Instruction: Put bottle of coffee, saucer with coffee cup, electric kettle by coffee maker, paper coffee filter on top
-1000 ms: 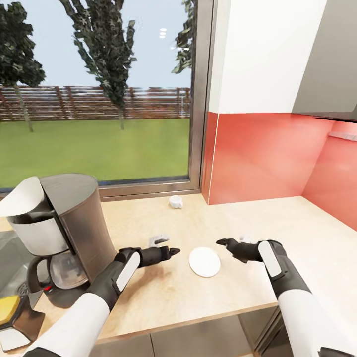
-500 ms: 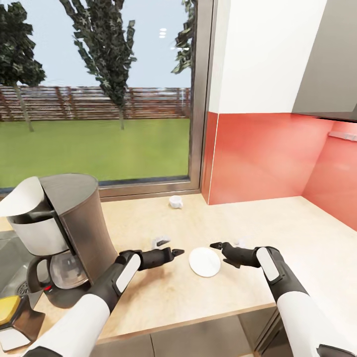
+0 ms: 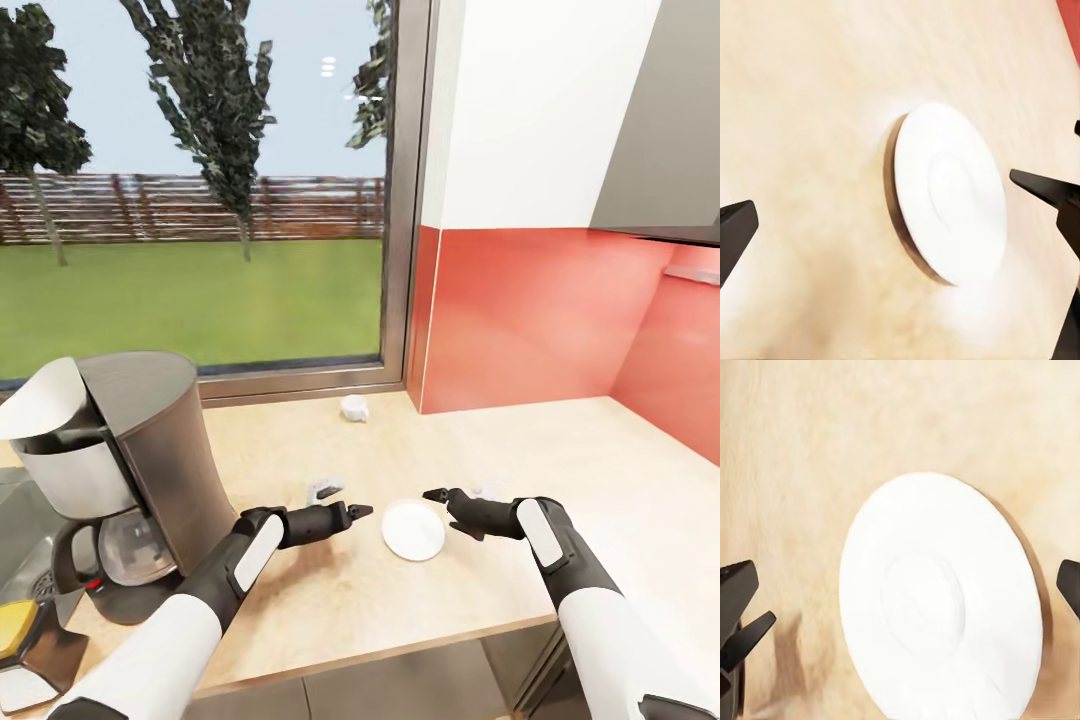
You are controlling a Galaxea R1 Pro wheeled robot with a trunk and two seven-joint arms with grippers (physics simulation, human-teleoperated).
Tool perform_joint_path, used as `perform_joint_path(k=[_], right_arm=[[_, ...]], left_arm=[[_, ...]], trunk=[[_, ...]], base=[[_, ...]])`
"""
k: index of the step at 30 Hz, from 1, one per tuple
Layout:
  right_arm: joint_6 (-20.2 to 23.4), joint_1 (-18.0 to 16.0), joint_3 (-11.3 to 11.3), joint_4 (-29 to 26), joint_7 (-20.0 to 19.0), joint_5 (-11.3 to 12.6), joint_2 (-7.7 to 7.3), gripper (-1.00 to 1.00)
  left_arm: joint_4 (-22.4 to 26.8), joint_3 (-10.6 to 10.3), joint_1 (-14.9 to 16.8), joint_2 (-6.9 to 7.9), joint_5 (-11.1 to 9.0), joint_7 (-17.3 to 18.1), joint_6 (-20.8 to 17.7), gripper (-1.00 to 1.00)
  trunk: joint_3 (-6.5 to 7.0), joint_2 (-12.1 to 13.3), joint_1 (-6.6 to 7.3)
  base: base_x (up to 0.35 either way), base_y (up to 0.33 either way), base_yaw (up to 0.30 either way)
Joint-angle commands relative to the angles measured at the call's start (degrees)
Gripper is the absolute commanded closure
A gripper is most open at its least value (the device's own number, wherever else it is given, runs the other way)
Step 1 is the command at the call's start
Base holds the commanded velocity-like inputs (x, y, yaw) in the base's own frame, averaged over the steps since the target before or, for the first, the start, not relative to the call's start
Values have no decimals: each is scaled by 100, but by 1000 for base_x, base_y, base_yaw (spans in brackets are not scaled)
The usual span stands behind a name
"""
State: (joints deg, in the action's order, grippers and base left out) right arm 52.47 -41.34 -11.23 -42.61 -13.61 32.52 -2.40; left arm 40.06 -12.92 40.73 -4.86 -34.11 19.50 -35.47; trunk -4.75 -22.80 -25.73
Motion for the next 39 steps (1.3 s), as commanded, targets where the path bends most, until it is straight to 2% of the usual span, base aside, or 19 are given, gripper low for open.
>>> perform_joint_path(k=[1,8,11,18,21,27,31,39], right_arm=[[27,-6,-20,-1,-54,-54,2,-100],[27,-6,-20,5,-54,-53,7,-100],[27,-6,-20,1,-48,-55,10,-100],[27,-6,-20,15,-45,-53,11,-100],[27,-6,-20,16,-45,-53,11,-100],[27,-6,-13,16,-45,-58,18,-100],[27,-6,-14,22,-42,-62,19,-100],[27,-6,-20,234,-31,-63,19,-100]], left_arm=[[-3,0,5,-3,-21,-1,-28,-100],[-7,0,-9,-6,-23,-7,-29,-100],[-7,-8,-107,-11,-25,-8,-28,-100],[-7,-18,-381,-154,7,-8,-6,-100],[-7,-23,-465,-194,1,-14,143,-100],[-7,-47,-492,-223,-12,-14,203,-100],[-9,-52,-495,-317,-16,-15,212,-100],[-146,-53,-495,-408,-17,-8,222,-100]], trunk=[[-13,-12,-5],[-13,-12,-5],[-13,-12,-5],[-13,-12,-5],[-13,-12,-5],[-13,-12,-5],[-13,-12,-5],[-13,-12,-5]], base=[[195,0,0],[152,0,0],[28,0,0],[4,0,0],[0,0,0],[0,0,0],[0,0,0],[0,0,0]])
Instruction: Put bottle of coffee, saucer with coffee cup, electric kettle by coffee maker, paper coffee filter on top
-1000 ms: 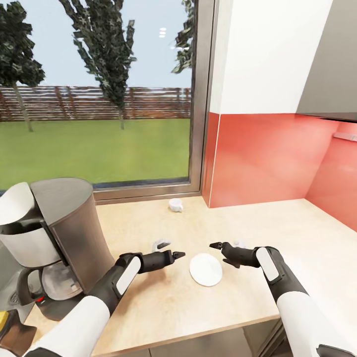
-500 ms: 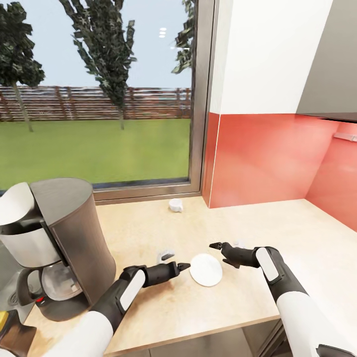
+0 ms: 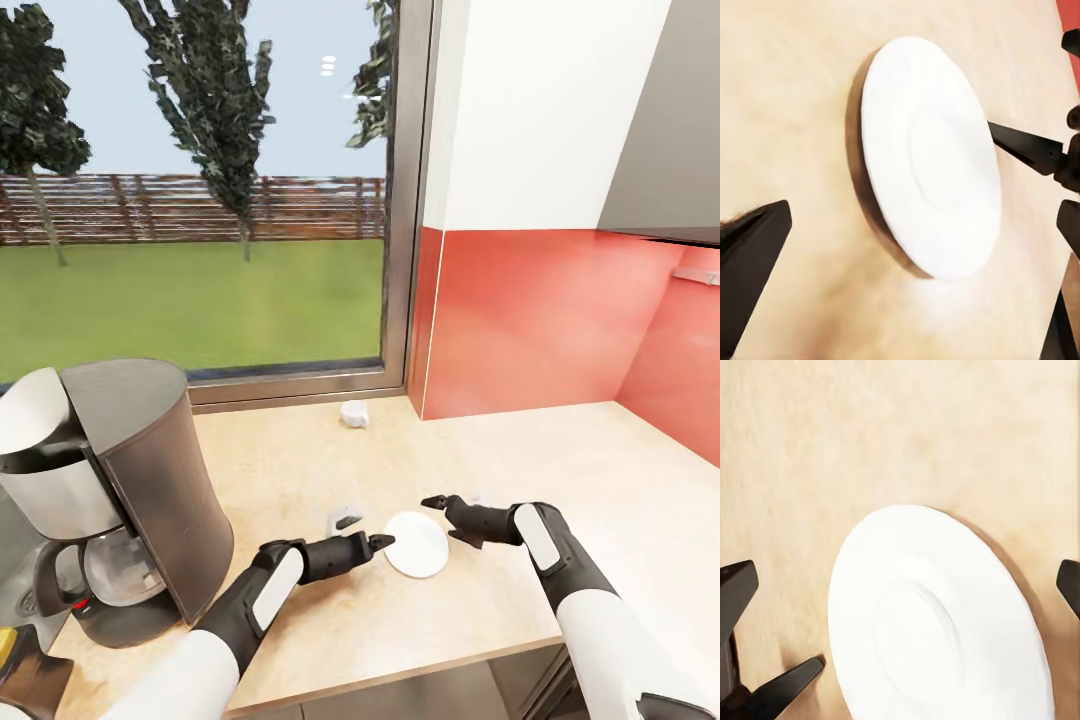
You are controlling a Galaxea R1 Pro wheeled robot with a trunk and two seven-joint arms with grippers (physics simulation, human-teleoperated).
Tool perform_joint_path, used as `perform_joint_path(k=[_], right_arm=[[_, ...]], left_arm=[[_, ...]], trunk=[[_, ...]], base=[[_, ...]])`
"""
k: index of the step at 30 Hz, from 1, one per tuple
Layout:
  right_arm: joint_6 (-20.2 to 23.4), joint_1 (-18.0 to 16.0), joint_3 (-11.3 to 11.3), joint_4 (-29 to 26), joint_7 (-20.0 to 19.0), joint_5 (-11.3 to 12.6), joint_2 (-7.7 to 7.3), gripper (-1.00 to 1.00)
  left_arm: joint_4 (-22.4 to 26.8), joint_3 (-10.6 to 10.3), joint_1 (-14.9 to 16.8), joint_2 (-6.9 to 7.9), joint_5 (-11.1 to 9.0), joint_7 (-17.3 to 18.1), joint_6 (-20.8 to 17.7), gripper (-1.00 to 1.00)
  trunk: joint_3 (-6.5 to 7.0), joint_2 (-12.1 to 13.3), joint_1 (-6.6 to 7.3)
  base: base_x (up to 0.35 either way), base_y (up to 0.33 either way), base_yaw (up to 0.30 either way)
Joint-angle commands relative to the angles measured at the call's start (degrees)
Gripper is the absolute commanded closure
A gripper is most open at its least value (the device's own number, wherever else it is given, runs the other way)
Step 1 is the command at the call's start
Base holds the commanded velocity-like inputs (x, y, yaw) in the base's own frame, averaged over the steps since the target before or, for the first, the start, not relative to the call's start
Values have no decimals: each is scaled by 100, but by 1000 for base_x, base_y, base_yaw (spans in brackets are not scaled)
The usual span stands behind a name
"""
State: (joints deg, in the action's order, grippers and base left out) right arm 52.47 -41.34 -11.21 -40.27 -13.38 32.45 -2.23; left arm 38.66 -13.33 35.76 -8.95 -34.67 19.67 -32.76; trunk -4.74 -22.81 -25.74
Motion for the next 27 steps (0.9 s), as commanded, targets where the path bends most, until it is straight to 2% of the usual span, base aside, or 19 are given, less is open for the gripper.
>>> perform_joint_path(k=[1,7,27], right_arm=[[27,-6,-22,5,-53,-56,2,-100],[23,-6,-22,27,-44,-55,3,-100],[27,-6,-13,111,-39,-64,38,-100]], left_arm=[[-13,-12,1,-9,39,-25,-48,-100],[-40,-16,1,-79,35,-18,-52,-100],[-270,-91,1,-105,22,-2,-68,-100]], trunk=[[-15,-11,-4],[-15,-11,-4],[-15,-11,-4]], base=[[0,0,0],[0,0,0],[0,0,0]])
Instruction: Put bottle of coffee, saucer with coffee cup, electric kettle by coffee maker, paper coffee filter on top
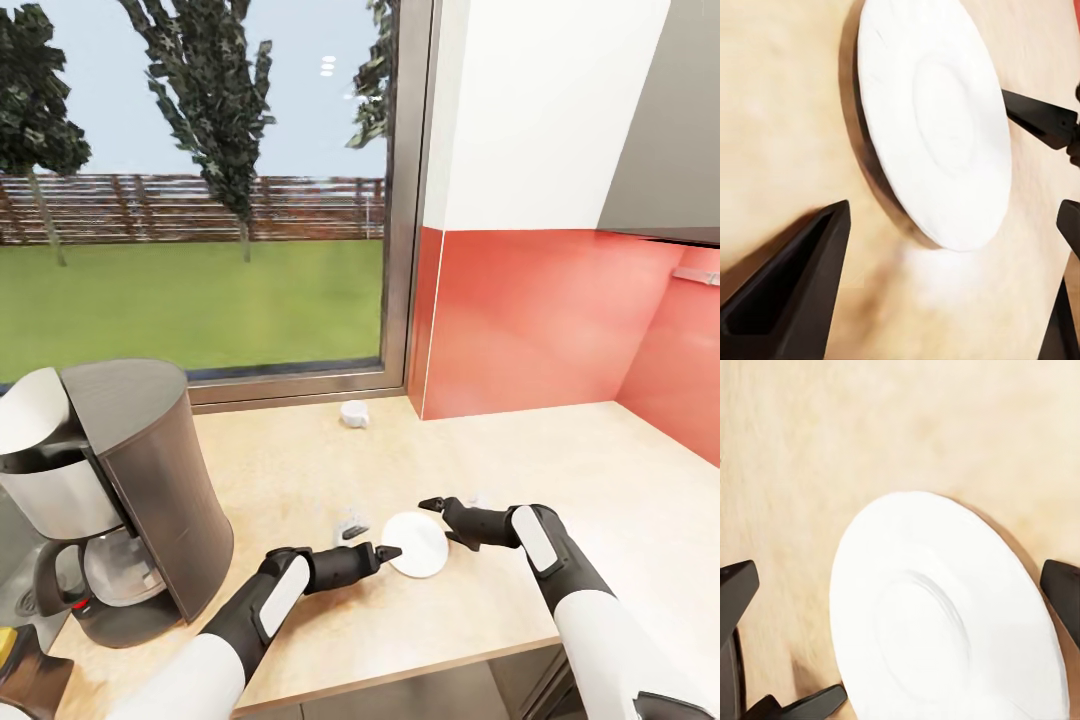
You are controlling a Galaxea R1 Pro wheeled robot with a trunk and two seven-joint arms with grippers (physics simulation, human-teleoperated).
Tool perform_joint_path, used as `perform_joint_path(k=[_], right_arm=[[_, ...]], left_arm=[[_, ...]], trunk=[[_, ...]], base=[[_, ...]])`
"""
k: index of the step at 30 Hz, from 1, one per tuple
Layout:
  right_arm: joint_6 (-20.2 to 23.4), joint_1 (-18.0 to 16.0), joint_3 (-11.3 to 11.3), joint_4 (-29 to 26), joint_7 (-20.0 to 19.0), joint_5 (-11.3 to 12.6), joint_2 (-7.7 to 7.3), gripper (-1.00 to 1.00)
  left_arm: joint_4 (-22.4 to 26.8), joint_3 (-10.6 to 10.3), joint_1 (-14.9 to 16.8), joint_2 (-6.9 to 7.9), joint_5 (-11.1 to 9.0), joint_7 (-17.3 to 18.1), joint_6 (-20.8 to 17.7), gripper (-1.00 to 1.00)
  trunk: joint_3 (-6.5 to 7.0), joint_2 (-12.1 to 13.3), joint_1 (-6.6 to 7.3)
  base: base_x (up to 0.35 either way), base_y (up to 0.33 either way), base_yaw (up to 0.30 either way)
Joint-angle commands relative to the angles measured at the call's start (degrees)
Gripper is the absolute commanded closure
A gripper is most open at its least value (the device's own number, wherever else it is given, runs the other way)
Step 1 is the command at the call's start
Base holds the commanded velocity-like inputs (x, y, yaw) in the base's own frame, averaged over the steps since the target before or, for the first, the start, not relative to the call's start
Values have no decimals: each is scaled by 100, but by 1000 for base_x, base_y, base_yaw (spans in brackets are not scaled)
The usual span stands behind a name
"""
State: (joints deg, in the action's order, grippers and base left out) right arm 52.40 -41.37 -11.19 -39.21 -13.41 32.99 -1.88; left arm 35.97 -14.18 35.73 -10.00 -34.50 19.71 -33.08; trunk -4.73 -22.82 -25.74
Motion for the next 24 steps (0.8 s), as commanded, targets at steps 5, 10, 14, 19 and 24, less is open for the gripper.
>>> perform_joint_path(k=[5,10,14,19,24], right_arm=[[33,-2,-14,9,-39,-124,71,-100],[33,-2,-16,9,-38,-126,95,-100],[33,-2,-21,9,-38,-126,99,-100],[33,-2,-15,9,-39,-126,100,-100],[33,-2,-15,9,-39,-126,100,-100]], left_arm=[[-2,-12,4,0,5,20,-46,-100],[-2,-14,4,0,5,135,-49,-100],[-2,-15,4,0,5,185,-49,-100],[-2,-15,4,0,5,198,-49,-100],[-2,-15,4,0,5,200,-49,-100]], trunk=[[-15,-11,-4],[-15,-11,-4],[-15,-11,-4],[-15,-11,-4],[-15,-11,-4]], base=[[0,0,0],[0,0,0],[0,0,0],[0,0,0],[0,0,0]])
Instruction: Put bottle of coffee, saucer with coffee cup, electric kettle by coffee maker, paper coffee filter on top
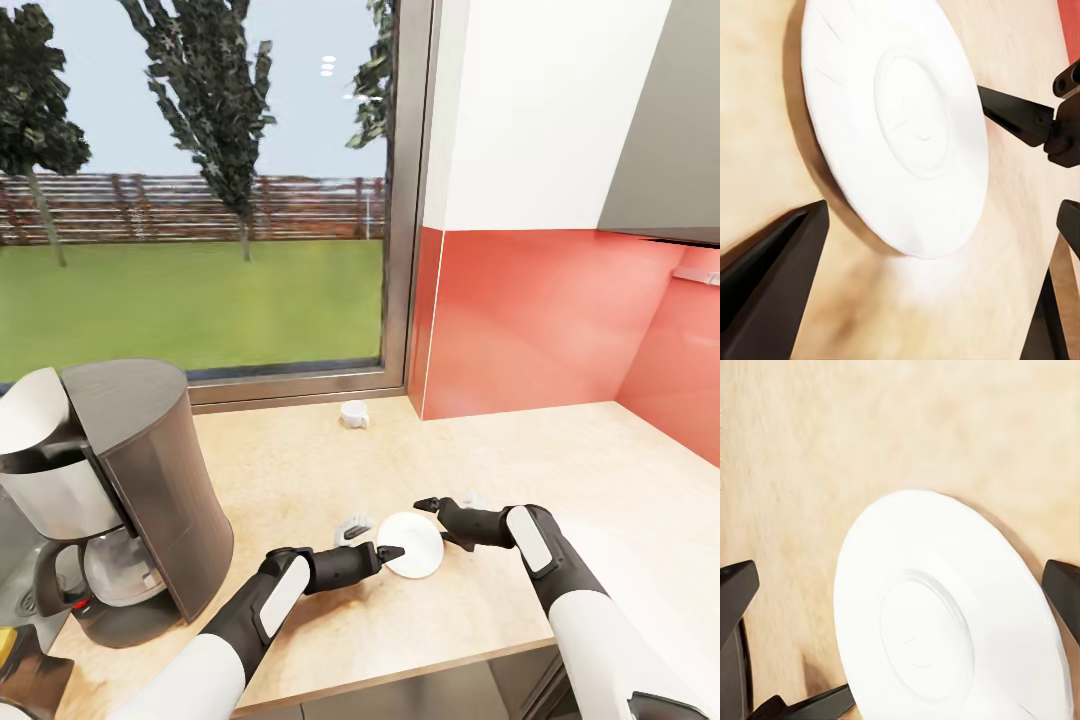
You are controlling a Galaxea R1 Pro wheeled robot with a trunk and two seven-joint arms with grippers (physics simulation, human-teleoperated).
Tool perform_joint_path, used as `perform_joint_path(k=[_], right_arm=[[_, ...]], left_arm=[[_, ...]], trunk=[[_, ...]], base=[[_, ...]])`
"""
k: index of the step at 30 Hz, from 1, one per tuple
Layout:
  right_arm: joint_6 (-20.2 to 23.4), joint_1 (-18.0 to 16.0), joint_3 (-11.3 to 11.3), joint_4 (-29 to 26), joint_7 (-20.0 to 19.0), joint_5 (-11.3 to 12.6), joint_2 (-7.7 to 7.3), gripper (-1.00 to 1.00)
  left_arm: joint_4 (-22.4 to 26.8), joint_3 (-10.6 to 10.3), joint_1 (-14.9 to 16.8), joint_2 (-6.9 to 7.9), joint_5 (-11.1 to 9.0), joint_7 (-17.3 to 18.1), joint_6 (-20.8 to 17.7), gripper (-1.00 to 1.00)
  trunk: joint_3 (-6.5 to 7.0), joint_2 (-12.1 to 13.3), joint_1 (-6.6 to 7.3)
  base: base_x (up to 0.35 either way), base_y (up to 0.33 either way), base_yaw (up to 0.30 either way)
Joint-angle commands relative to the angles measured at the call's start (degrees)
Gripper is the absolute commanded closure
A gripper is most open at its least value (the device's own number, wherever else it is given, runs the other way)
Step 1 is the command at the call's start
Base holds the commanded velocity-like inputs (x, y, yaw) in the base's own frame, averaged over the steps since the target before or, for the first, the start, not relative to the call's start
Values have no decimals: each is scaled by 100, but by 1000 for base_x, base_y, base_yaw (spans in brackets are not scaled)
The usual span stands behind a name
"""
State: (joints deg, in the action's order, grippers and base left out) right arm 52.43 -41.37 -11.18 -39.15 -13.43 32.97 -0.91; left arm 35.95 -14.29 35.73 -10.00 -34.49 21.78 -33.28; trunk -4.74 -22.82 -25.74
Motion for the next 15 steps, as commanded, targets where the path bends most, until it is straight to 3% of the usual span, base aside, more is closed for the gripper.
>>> perform_joint_path(k=[1,15], right_arm=[[31,-3,-16,4,-37,-125,5,-100],[31,-3,-15,5,-37,-125,80,-100]], left_arm=[[-1,-4,5,0,4,-7,-29,-100],[6,-4,5,0,4,-7,-29,-100]], trunk=[[-15,-11,-4],[-15,-11,-4]], base=[[0,0,0],[0,0,0]])
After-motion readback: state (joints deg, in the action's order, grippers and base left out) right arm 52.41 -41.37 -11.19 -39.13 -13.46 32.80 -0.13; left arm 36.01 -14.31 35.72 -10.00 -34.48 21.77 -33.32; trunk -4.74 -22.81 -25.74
